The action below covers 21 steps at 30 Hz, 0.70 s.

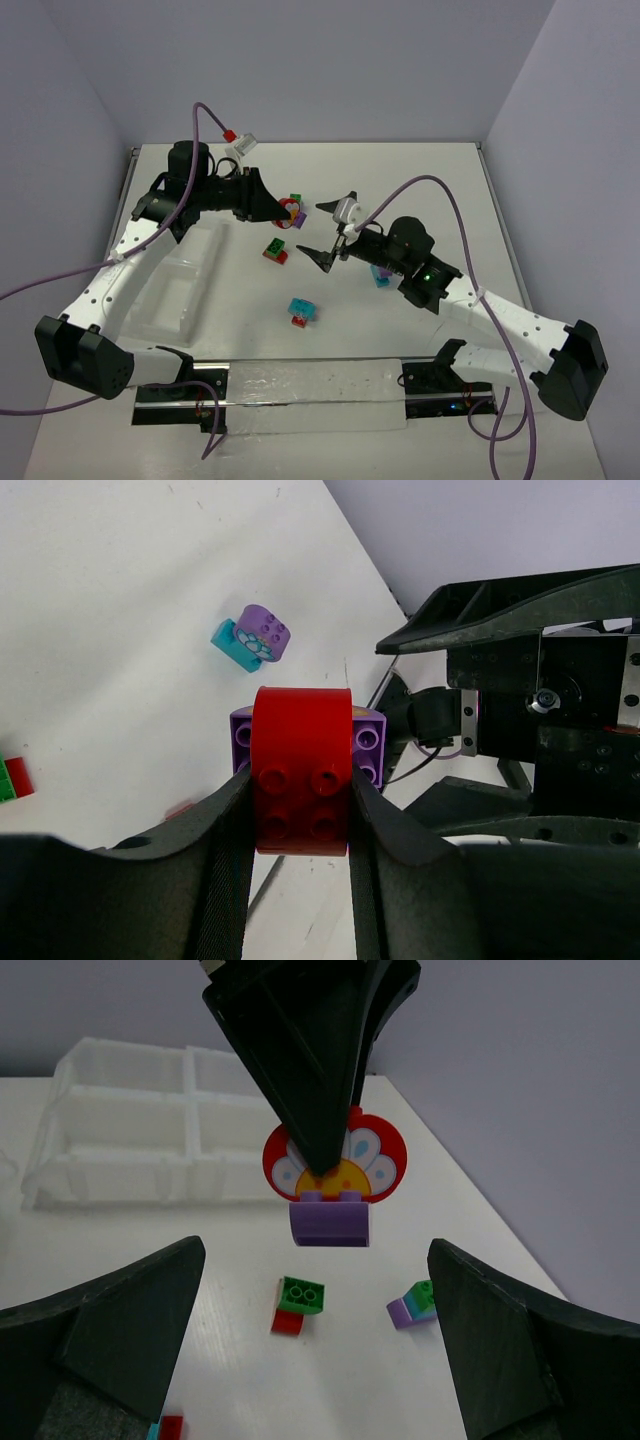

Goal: Sort the legos into containers by color

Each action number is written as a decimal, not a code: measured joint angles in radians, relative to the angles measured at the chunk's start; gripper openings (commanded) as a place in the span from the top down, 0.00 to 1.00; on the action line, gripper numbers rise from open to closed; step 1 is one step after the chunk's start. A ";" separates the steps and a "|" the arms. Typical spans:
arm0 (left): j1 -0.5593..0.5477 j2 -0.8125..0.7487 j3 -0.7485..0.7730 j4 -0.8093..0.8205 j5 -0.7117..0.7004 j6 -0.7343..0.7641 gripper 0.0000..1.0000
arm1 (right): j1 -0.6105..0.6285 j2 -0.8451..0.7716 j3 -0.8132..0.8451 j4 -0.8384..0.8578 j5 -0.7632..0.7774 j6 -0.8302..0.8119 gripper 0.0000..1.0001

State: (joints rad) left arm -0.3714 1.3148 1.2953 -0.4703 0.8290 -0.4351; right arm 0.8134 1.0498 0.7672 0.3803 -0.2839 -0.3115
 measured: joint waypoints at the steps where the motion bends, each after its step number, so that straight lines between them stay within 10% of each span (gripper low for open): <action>1: 0.000 0.000 0.000 0.002 0.002 -0.001 1.00 | 0.003 0.006 0.000 0.012 0.009 -0.005 0.02; 21: 0.000 -0.017 -0.011 0.020 0.022 -0.016 1.00 | 0.033 0.148 0.000 0.092 0.064 -0.045 0.34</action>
State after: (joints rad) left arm -0.3714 1.2976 1.2844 -0.4498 0.8509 -0.4514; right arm 0.8465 1.1974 0.7670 0.4719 -0.2198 -0.3562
